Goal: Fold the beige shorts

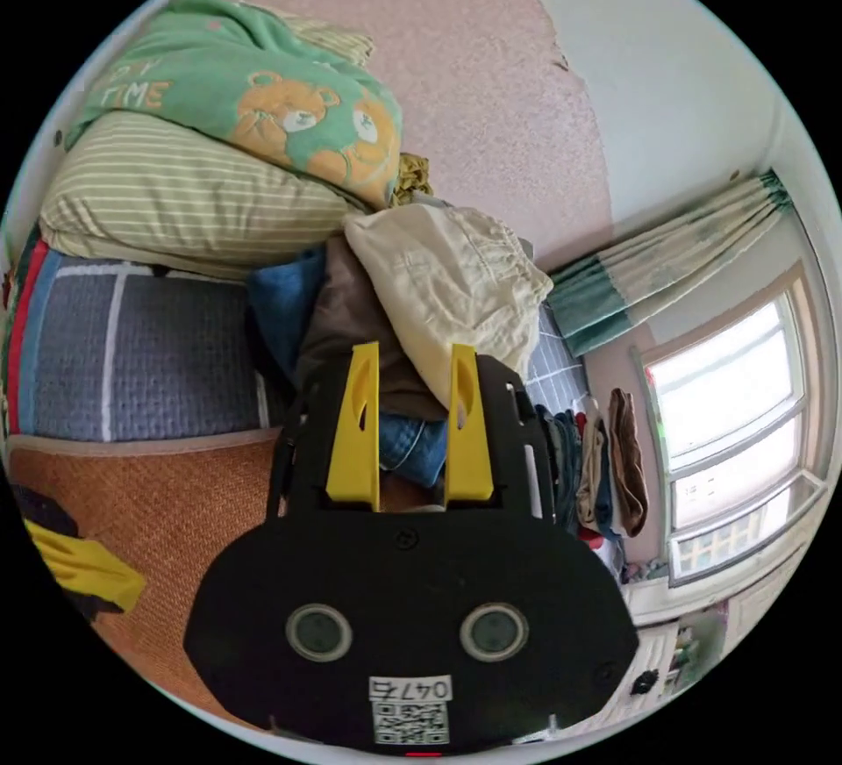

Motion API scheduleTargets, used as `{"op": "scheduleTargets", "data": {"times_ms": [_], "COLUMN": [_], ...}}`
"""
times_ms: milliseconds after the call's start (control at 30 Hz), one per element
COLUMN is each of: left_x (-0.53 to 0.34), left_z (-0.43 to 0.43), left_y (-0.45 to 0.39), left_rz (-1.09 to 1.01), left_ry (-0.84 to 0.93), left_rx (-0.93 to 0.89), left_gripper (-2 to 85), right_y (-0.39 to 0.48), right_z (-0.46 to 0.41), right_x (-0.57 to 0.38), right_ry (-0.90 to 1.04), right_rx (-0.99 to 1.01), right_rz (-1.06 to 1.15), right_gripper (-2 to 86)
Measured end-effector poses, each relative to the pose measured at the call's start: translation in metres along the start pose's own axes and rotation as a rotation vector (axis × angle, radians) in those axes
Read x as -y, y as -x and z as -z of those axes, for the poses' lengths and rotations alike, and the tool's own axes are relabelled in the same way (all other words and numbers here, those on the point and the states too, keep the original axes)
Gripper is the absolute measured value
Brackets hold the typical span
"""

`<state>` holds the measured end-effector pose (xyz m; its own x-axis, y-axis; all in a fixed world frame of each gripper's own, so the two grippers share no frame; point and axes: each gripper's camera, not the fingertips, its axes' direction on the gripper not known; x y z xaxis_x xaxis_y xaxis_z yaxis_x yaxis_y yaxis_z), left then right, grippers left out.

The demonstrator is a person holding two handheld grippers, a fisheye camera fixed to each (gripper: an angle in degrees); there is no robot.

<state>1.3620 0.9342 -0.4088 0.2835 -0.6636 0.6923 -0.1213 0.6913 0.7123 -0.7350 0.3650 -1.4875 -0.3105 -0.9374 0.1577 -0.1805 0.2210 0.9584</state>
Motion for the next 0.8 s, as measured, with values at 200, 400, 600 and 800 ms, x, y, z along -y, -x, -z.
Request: {"op": "scheduleTargets", "data": {"times_ms": [200, 400, 600, 800], "left_x": [-0.009, -0.026, -0.05, -0.04], "left_z": [-0.005, 0.023, 0.057, 0.006], "left_y": [0.043, 0.089, 0.135, 0.125], "left_rz": [0.035, 0.165, 0.327, 0.15], "left_ry": [0.008, -0.11, -0.24, -0.03], "left_rx": [0.045, 0.158, 0.221, 0.023], "left_gripper": [-0.9, 0.7, 2.0, 0.3], "right_y": [0.007, -0.01, 0.006, -0.015], "right_z": [0.001, 0.075, 0.163, 0.163], "right_x": [0.054, 0.006, -0.16, -0.362], "right_ry": [0.019, -0.05, -0.029, 0.392], "right_rx": [-0.133, 0.122, 0.503, 0.309], "right_rz": [0.012, 0.095, 0.371, 0.041], "right_gripper": [-0.3, -0.5, 0.6, 11.4]}}
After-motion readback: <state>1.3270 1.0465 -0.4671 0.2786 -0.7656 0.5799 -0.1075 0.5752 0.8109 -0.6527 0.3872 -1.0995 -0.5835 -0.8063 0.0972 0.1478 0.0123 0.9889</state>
